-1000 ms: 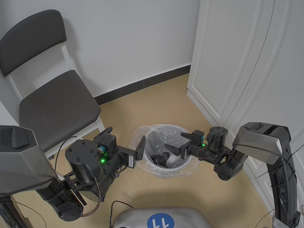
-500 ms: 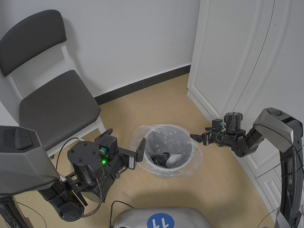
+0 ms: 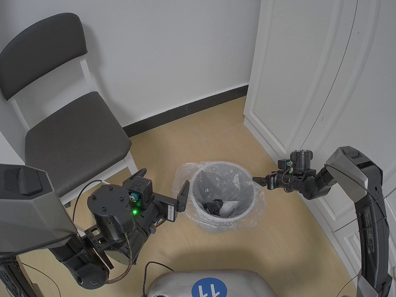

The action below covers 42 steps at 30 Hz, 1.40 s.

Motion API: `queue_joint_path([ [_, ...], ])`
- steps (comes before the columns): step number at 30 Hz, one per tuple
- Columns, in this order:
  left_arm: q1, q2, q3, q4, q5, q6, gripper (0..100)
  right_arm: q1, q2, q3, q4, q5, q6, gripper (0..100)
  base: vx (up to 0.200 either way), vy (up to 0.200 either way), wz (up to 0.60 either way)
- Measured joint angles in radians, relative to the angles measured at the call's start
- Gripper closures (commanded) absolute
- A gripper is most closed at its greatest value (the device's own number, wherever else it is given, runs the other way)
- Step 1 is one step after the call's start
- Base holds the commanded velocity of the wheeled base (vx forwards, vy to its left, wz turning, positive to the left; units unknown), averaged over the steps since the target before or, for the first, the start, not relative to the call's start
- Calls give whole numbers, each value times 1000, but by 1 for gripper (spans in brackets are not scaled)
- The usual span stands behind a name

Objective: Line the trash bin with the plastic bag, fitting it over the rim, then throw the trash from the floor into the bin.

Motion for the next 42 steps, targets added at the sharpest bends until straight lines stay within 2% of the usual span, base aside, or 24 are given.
queue_joint_path([
  [7, -2, 1, 0, 0, 0, 0, 0, -3, 44, -59, 60, -18, 5, 0, 0, 0, 0],
  [11, -2, 1, 0, 0, 0, 0, 0, 3, 59, -74, 50, -16, 53, 0, 0, 0, 0],
  [17, -2, 1, -1, 0, 0, 0, 0, 16, 18, -30, 23, -8, 84, 0, 0, 0, 0],
  [27, -2, 2, 0, 0, 0, 0, 0, 34, 0, -10, 96, -9, 86, 0, 0, 0, 0],
  [35, -5, 23, 0, 0, 1, 0, 0, 38, 56, -133, 218, -13, 97, 0, 0, 0, 0],
  [42, 22, 114, -69, 1, -2, 11, 0, 37, 105, -209, 243, -18, 112, 0, 0, 0, 0],
])
